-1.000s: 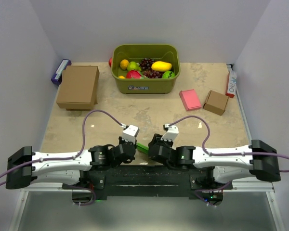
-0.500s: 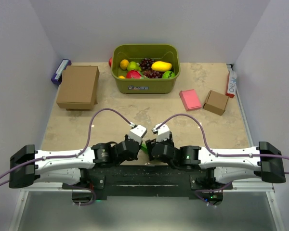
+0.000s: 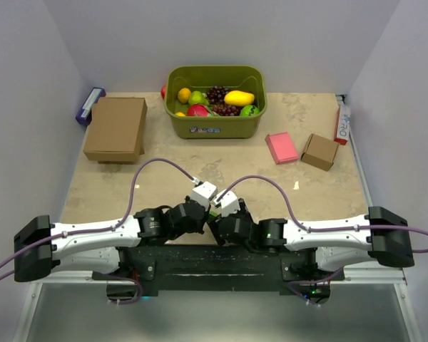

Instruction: Fold the paper box

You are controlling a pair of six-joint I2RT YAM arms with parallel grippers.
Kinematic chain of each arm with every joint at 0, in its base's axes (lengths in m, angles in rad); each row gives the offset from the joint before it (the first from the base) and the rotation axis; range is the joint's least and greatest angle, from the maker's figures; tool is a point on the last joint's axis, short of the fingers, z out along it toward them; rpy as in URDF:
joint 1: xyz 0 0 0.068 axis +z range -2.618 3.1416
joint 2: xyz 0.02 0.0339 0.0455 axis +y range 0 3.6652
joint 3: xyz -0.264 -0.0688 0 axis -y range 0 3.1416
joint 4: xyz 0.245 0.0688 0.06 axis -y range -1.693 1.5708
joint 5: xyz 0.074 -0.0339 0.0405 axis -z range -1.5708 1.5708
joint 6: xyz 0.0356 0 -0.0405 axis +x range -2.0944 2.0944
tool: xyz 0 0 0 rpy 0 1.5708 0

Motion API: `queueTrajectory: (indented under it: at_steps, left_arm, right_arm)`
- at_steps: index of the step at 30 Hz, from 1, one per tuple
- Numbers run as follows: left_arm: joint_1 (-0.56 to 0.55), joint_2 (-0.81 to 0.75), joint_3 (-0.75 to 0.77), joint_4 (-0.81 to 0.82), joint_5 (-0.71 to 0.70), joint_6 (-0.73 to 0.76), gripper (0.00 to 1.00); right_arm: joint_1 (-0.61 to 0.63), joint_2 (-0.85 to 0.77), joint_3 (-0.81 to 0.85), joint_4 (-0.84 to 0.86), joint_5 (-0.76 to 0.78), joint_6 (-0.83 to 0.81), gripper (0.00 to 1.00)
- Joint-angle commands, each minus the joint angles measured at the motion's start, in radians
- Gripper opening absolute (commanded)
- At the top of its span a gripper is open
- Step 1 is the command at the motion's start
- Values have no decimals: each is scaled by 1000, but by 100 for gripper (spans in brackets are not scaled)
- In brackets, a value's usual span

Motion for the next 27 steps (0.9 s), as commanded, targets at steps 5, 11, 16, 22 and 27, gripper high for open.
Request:
queueTrajectory:
  at_steps: [5,11,16,22,27]
  left_arm:
    - [18,-3,35,39,34,19,0]
    - [21,-6,32,46,43,31,0]
    - [43,-10,32,52,57,41,0]
    - [78,-86,27,71,92,56,19]
    - [136,-178,1,46,98,85,31]
  right_arm:
    - [22,99,10,-8,42,17,68]
    - [20,124,10,-5,14,19,39]
    - [14,113,-8,29,-25,-22,31]
    - [-76,45,-65,119,-184,-81,27]
    - [-191,12,-101,197,-367,-150,26]
